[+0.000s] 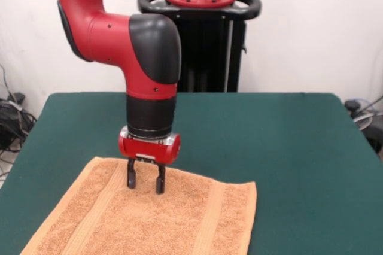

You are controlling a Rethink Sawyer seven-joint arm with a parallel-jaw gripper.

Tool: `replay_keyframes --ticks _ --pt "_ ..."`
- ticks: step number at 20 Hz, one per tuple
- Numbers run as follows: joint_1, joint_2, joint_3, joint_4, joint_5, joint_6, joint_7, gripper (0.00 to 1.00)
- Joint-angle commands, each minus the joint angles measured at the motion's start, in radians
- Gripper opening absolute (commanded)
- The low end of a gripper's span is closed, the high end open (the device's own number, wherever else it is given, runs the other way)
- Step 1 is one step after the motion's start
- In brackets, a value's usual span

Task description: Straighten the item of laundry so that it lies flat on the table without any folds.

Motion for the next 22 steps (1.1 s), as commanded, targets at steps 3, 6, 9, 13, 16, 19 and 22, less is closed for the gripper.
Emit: replay_keyframes --ticks 3,6,9,13,16,19,22 --pt "0.046 0.040 0.066 -0.073 -0.020 -0.053 0.152 1.00" --pt "0.041 0.062 0.074 -0.088 -0.029 -0.059 0.144 1.00" --pt "0.049 0.065 0.065 -0.088 -0.032 -0.064 0.144 1.00" --pt "0.075 0.056 0.046 -0.083 -0.024 -0.054 0.148 1.00" --pt "0.094 0.050 0.039 -0.068 -0.017 -0.053 0.159 1.00" --pt "0.097 0.064 0.038 -0.064 -0.019 -0.076 0.169 1.00" --pt "0.095 0.081 0.041 -0.076 -0.019 -0.078 0.165 1.00"
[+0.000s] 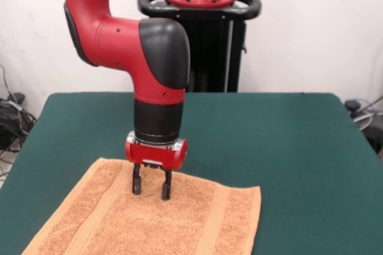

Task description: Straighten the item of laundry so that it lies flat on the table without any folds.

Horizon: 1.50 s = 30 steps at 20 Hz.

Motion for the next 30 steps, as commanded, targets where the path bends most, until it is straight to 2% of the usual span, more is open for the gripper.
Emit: replay_keyframes --ticks 1,6,16,24,30 --pt "0.053 0.075 0.055 -0.053 -0.020 -0.069 0.164 1.00" --pt "0.029 0.124 0.075 -0.091 -0.037 -0.091 0.149 1.00" --pt "0.040 0.073 0.051 -0.037 -0.021 -0.065 0.170 1.00" --pt "-0.027 0.081 0.061 0.033 -0.085 -0.136 0.177 1.00" --pt "-0.061 -0.062 0.017 0.178 -0.126 -0.095 0.186 1.00"
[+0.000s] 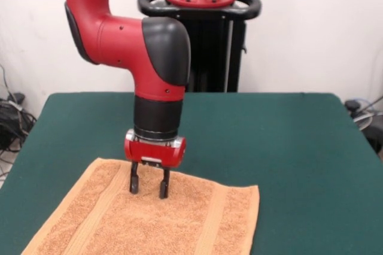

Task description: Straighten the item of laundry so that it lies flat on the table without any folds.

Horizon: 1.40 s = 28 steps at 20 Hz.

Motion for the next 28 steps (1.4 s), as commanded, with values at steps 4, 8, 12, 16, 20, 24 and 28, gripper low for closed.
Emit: replay_keyframes --ticks 4,8,12,16,20,24,28 --pt "-0.087 -0.102 0.008 0.210 -0.098 -0.010 0.178 1.00" --pt "-0.121 -0.141 -0.018 0.267 -0.128 -0.019 0.178 1.00" --pt "-0.158 -0.127 -0.026 0.282 -0.164 -0.053 0.173 1.00" --pt "-0.166 -0.104 -0.029 0.265 -0.188 -0.093 0.175 1.00" --pt "-0.124 -0.113 -0.039 0.226 -0.164 -0.088 0.182 1.00" --pt "-0.084 -0.072 -0.009 0.083 -0.125 -0.049 0.149 1.00" --pt "-0.122 -0.045 0.058 0.048 -0.120 -0.017 0.153 1.00"
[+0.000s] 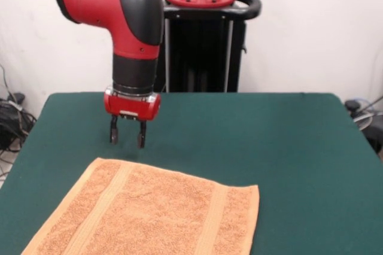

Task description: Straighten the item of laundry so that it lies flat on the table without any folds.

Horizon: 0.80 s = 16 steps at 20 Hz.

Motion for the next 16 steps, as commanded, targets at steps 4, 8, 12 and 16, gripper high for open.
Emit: replay_keyframes --ticks 4,8,12,16 --pt "-0.017 0.135 0.134 -0.187 0.018 -0.018 0.157 1.00" --pt "-0.014 0.121 0.142 -0.196 0.013 0.005 0.152 1.00" --pt "-0.008 0.079 0.143 -0.186 0.020 0.042 0.151 1.00" --pt "-0.035 0.142 0.164 -0.210 0.002 -0.019 0.161 1.00"
